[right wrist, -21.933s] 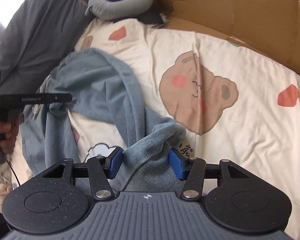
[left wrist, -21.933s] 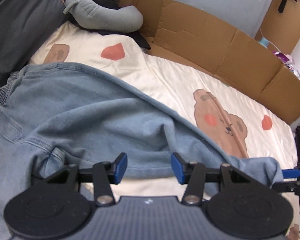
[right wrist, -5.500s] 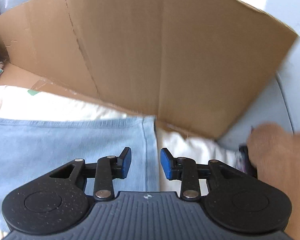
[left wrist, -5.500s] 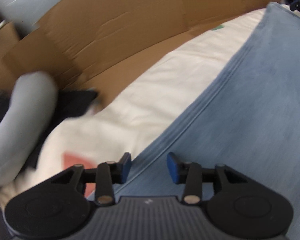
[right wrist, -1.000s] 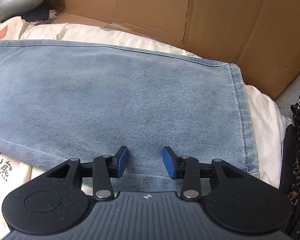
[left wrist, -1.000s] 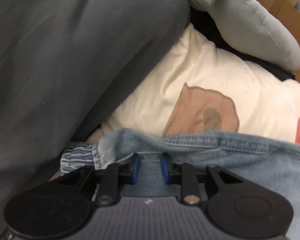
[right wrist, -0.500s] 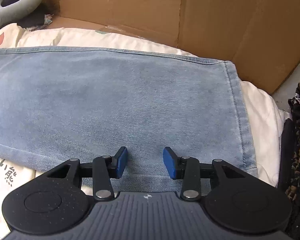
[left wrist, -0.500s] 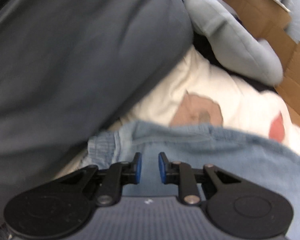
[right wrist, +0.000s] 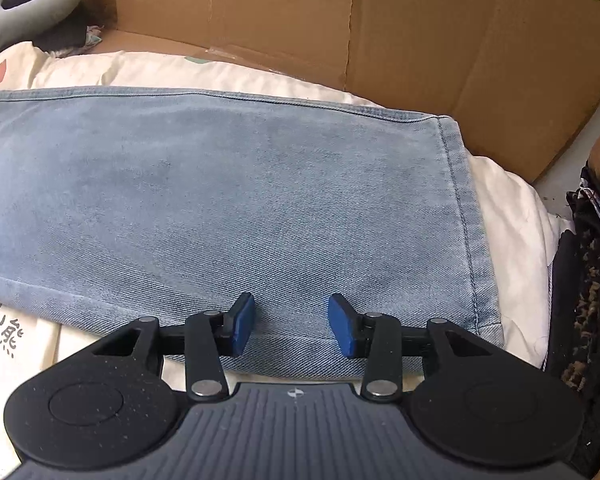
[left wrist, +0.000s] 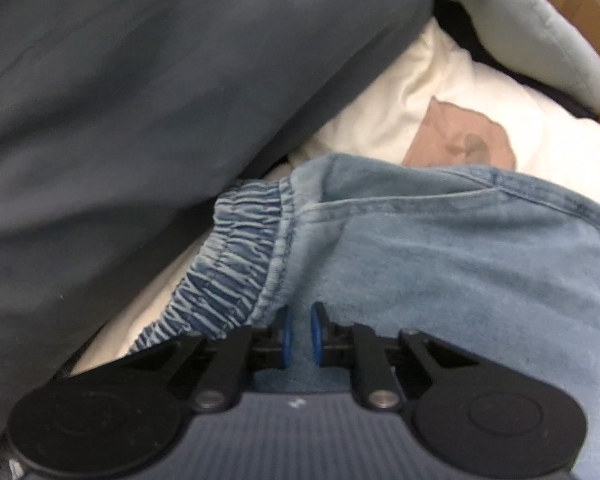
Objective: Fold clothes
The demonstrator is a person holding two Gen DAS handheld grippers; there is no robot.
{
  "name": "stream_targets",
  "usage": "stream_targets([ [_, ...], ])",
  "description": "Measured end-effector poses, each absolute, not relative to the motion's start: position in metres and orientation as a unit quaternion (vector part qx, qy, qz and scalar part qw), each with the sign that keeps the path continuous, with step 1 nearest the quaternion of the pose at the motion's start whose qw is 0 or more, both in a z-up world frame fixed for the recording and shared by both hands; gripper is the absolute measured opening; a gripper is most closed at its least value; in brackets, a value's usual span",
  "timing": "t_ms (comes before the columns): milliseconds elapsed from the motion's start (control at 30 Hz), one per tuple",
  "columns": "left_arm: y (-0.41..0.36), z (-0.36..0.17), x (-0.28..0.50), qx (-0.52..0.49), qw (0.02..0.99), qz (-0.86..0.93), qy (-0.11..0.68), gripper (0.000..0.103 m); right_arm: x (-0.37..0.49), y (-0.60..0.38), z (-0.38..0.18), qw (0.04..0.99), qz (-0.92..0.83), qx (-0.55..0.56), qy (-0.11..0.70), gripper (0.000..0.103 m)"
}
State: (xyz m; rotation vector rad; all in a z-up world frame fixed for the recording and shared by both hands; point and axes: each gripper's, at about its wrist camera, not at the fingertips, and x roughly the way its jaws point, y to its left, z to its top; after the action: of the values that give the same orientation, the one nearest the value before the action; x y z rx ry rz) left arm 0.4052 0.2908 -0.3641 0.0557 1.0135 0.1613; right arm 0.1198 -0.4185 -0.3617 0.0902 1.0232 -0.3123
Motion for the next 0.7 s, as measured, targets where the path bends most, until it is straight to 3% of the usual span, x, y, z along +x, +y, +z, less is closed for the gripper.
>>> stream_targets([
  [100,0.294,-0.352,0.39,0.018,0.874,0.06,0.482,0.016,0.12,-0.42,-0.36,0.858,-0.152,0.048,0.488,0.048],
  [167,0.298,-0.344,0.38,0.008,0.872,0.053,0.487,0.025,0.12,-0.42,-0.355,0.857,-0.159,0.055,0.487,0.047],
  [300,0.298,-0.312,0.363,0.031,0.864,0.03,0.501,0.027,0.117,-0.42,-0.335,0.86,-0.156,0.078,0.479,0.047],
  [367,0.297,-0.289,0.356,0.036,0.866,0.024,0.499,0.041,0.113,-0.421,-0.321,0.865,-0.151,0.085,0.471,0.048],
  [433,0.297,-0.264,0.353,0.029,0.867,0.022,0.497,0.046,0.109,-0.42,-0.304,0.868,-0.143,0.089,0.468,0.048],
  [700,0.296,-0.184,0.317,0.015,0.87,0.017,0.492,0.051,0.086,-0.42,-0.218,0.879,-0.132,0.12,0.443,0.048],
])
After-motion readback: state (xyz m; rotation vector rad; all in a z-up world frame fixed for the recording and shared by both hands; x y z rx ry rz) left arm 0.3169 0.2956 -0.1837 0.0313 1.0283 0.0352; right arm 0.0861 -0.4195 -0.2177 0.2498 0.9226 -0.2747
